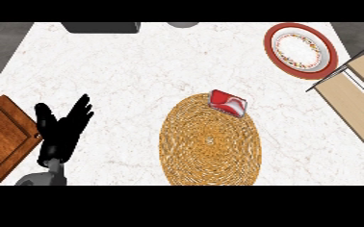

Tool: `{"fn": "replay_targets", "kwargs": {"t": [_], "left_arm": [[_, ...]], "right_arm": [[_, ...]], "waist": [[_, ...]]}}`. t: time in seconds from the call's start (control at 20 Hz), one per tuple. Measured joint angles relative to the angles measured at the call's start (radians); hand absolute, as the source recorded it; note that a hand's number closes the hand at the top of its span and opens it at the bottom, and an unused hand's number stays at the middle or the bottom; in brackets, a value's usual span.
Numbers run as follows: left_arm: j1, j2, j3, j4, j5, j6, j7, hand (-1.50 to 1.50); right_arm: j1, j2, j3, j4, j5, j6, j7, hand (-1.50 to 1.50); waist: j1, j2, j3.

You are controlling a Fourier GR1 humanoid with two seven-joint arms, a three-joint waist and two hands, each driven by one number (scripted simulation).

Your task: Pick the cupcake from the placemat and place it in the tiered shelf

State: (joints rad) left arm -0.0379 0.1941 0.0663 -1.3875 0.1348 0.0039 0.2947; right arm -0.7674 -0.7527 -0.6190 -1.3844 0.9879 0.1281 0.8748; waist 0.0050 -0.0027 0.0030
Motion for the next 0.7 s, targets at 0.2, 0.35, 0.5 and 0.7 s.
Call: {"fn": "replay_targets", "kwargs": {"t": [0.2, 0.35, 0.5, 0.7], "left_arm": [[-0.006, -0.006, -0.002, -0.009, -0.001, 0.006, 0.021, 0.0], [-0.012, -0.011, 0.001, 0.001, -0.002, 0.007, 0.019, 0.0], [-0.017, -0.009, 0.007, 0.008, -0.005, 0.008, 0.016, 0.0], [-0.005, 0.006, 0.021, 0.009, 0.008, -0.018, -0.002, 0.0]], "right_arm": [[-0.011, 0.029, -0.034, -0.048, -0.031, -0.08, 0.024, -1.5], [-0.017, 0.06, -0.063, -0.072, -0.062, -0.159, 0.021, -1.5], [-0.036, 0.061, -0.091, -0.104, -0.096, -0.207, 0.028, -1.5], [-0.035, 0.034, -0.14, -0.149, -0.108, -0.263, 0.046, -1.5]], "waist": [[-0.001, 0.0, -0.001], [-0.001, 0.0, -0.001], [-0.003, 0.0, -0.001], [-0.005, -0.001, -0.001]]}}
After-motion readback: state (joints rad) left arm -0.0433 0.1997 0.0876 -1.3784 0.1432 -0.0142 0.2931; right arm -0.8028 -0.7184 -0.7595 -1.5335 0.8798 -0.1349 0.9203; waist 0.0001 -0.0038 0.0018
